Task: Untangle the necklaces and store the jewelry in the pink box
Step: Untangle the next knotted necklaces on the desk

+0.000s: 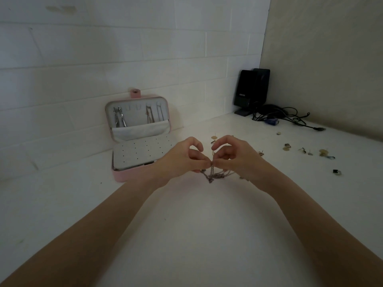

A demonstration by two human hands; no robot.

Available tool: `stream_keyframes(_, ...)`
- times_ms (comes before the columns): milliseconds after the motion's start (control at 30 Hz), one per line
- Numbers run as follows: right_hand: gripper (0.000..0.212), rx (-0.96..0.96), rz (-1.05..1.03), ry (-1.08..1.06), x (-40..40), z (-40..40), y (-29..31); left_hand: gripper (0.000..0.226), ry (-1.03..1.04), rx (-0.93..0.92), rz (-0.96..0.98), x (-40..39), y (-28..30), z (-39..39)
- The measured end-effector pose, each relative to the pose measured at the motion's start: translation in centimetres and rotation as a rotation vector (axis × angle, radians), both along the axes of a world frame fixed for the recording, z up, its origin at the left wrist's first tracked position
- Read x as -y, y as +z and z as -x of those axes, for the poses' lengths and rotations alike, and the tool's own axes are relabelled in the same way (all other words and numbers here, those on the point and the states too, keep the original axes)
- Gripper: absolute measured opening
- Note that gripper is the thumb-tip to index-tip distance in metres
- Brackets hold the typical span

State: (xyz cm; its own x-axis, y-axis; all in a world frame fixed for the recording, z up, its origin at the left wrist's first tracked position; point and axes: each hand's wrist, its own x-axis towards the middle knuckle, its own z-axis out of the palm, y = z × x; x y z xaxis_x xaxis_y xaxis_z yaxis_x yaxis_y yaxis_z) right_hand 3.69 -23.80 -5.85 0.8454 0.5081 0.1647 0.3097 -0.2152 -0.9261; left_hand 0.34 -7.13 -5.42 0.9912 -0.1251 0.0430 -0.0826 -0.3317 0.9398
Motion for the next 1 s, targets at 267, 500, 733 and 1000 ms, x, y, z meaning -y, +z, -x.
stream_keyframes(267,0.023,-0.319,-0.176,0.063,0.3,0.0,0.0,0.032,-0.007,0.134,-0.146,0.6,0.4,0.4)
stream_keyframes(500,0.023,-0.445,-0.397,-0.052,-0.8,0.2,-0.3,0.032,0.186,0.235,-0.051,1.8,-0.8,0.1)
stream_keyframes(733,0.02,-0.443,-0.456,-0.066,-1.3,0.1,-0.4,0.036,0.212,0.375,-0.056,2.1,-1.0,0.1)
stream_keyframes(1000,0.018,-0.458,-0.403,-0.039,-1.3,0.1,-0.2,0.045,0.221,0.552,-0.194,2.6,-1.4,0.3)
